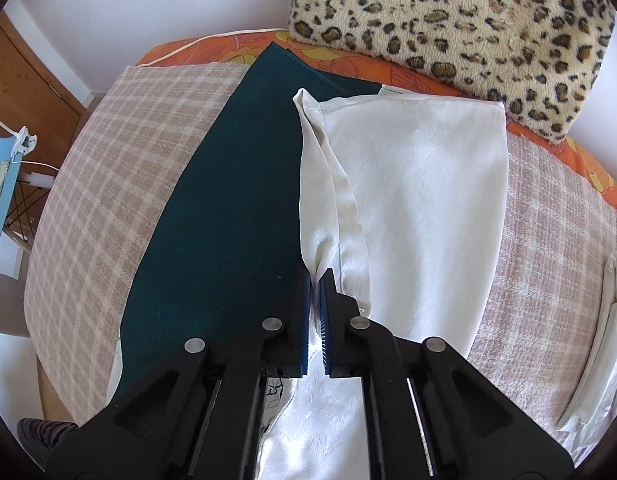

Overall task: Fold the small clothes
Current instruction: 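Lift the cream panel with both grippers and fold it over the green panel, then open both grippers to release the cream panel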

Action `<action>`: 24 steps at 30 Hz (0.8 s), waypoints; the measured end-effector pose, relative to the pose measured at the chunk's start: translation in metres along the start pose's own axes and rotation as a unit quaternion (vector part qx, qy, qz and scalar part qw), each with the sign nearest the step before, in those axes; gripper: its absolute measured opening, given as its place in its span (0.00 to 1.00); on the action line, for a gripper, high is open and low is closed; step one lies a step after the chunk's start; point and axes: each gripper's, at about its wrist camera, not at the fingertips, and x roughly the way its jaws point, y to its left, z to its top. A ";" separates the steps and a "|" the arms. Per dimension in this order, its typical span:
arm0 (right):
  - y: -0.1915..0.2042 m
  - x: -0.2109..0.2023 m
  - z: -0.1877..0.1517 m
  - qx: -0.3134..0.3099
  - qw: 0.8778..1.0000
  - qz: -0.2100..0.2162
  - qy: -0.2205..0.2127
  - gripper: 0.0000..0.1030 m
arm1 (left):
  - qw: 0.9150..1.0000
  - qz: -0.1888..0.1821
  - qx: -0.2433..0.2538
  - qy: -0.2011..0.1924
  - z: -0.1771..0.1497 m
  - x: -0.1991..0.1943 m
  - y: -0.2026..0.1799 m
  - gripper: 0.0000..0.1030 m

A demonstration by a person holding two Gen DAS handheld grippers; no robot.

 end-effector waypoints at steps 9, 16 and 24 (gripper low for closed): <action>0.039 0.000 0.007 -0.023 0.998 0.049 0.022 0.19 | 0.998 0.041 -0.033 0.030 -0.012 -0.014 0.019 0.26; 0.018 -0.067 -0.035 0.003 0.995 0.084 -0.053 0.31 | 0.998 0.066 0.011 0.007 -0.001 -0.062 0.023 0.26; -0.014 -0.110 -0.137 0.041 0.992 0.079 -0.086 0.31 | 0.993 0.092 0.071 0.017 0.042 -0.080 0.039 0.26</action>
